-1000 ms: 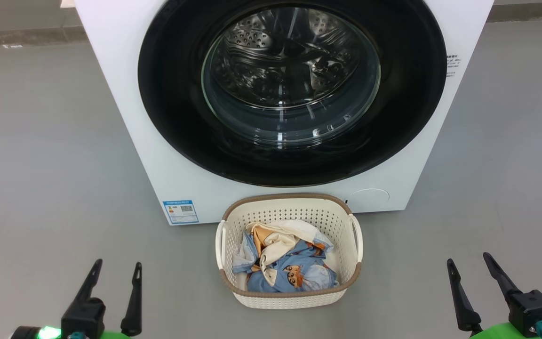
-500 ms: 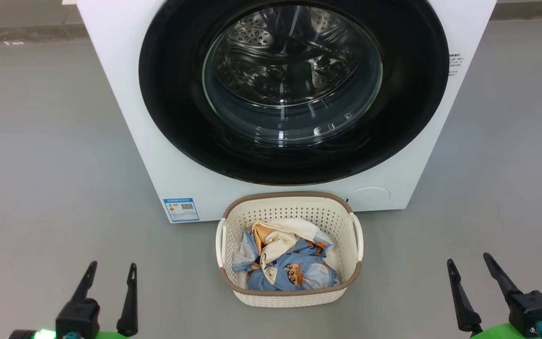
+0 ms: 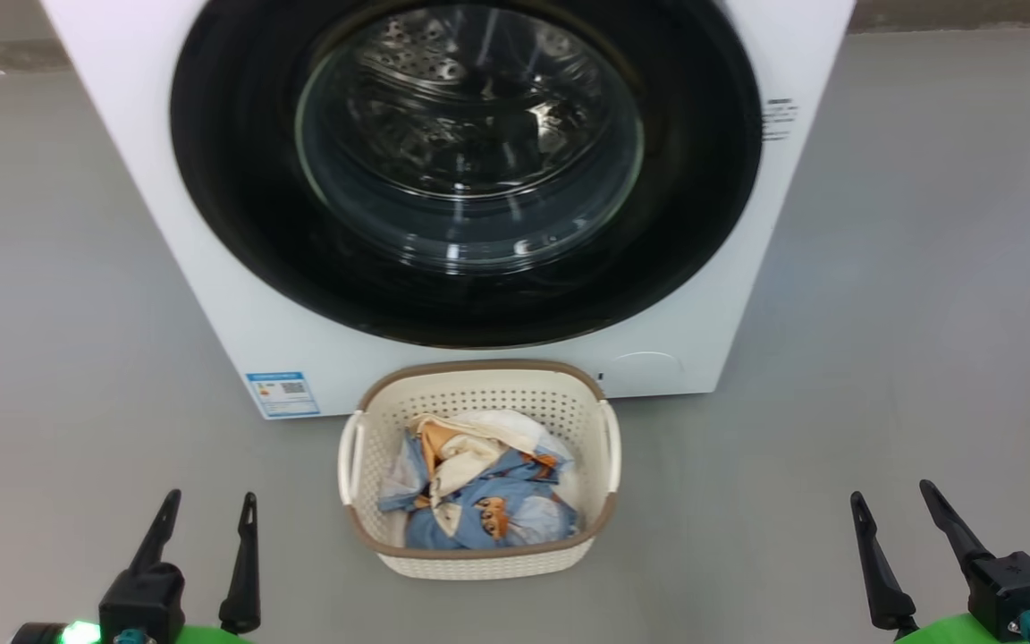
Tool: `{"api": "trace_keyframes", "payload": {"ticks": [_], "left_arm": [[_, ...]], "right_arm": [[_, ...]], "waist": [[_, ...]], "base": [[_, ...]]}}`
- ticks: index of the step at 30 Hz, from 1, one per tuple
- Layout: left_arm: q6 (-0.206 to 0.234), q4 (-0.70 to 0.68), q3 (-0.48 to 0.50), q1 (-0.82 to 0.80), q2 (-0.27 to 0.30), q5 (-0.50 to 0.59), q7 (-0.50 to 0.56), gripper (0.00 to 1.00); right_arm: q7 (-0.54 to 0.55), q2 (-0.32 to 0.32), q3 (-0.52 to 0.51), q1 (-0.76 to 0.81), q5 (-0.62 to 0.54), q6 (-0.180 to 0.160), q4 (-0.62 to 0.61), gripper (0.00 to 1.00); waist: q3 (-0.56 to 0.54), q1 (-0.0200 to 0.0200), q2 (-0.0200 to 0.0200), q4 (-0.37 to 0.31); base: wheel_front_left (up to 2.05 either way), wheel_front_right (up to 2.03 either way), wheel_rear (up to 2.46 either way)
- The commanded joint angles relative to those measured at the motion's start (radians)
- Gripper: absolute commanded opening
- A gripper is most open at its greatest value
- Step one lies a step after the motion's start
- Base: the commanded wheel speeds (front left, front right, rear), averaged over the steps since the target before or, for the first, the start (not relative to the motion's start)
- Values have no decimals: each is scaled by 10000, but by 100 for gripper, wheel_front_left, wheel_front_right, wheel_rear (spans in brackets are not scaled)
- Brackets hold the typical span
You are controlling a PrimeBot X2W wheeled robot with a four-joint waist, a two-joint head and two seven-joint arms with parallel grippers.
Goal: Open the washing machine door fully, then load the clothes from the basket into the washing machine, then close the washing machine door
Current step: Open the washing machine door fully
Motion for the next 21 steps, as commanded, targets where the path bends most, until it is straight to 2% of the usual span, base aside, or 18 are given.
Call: {"api": "trace_keyframes", "payload": {"ticks": [1, 12, 21], "left_arm": [[-19, -297, 371, -391, 93, 55, -74, 100], [-150, -724, 592, -434, -74, -108, -74, 100], [-227, -692, 709, -396, -211, -77, -74, 100]], "right_arm": [[-122, -106, 211, -193, -45, 16, -258, 100], [-122, -82, 192, -190, -4, 16, -285, 100], [-122, -84, 190, -216, 20, 16, -289, 100]], "waist": [[3, -1, 0, -7], [62, -1, 0, -27], [98, -1, 0, -12]], "base": [[118, 128, -246], [96, 104, -200], [30, 30, -59]]}}
